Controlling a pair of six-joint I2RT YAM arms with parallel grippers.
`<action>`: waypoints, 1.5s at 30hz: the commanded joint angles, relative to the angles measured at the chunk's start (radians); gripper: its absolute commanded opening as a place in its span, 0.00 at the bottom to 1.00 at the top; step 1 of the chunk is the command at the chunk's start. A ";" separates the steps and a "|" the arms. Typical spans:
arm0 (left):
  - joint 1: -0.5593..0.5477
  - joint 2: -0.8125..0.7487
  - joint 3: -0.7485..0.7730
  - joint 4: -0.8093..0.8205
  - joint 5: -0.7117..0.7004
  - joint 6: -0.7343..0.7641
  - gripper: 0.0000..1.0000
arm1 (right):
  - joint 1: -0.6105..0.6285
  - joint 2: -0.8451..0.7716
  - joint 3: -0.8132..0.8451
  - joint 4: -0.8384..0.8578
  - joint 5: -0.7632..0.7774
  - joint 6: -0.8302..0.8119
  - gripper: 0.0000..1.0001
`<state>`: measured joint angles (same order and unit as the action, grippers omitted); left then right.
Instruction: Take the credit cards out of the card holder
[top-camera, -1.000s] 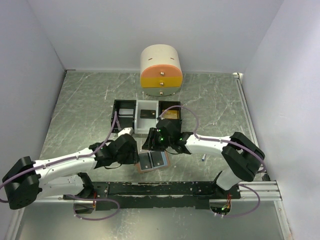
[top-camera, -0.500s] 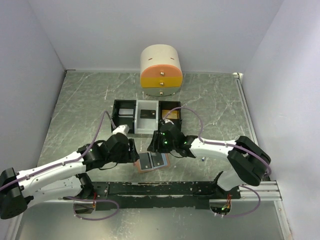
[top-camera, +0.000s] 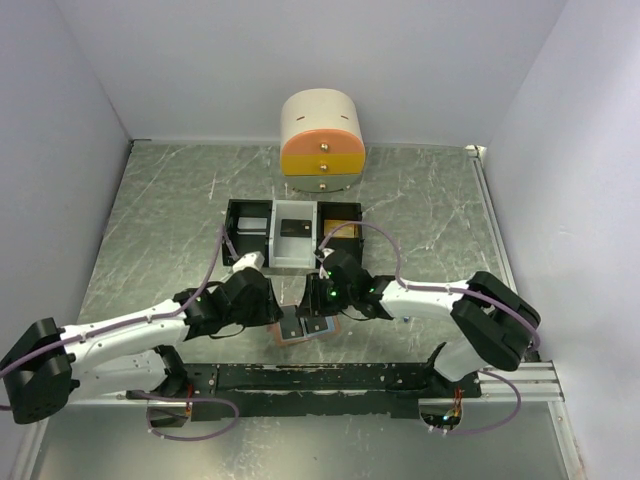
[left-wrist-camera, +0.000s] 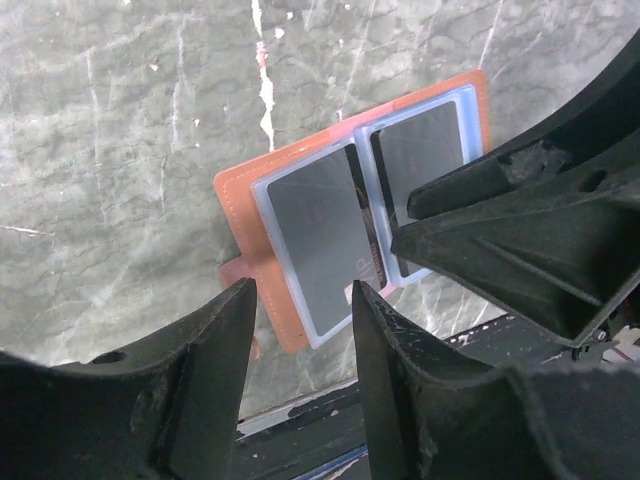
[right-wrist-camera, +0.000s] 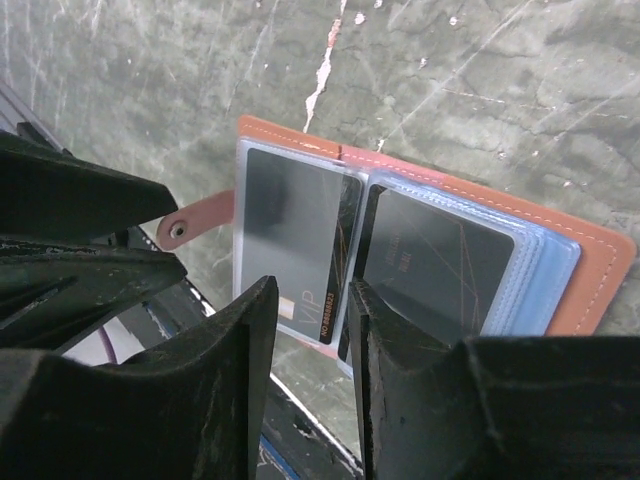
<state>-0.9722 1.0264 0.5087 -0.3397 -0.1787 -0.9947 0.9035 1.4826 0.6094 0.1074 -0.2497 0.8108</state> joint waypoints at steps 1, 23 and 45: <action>0.001 0.027 0.088 0.032 -0.008 -0.004 0.52 | -0.001 -0.023 0.003 0.006 -0.029 -0.007 0.34; -0.011 0.179 -0.056 0.192 0.079 -0.048 0.23 | -0.001 0.001 -0.042 0.111 -0.069 0.000 0.27; -0.031 0.110 -0.127 0.095 -0.002 -0.101 0.19 | 0.000 0.071 -0.012 0.073 -0.018 0.034 0.27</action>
<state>-0.9977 1.1469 0.4057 -0.1841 -0.1535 -1.0973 0.9035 1.5391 0.6014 0.1642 -0.2676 0.8333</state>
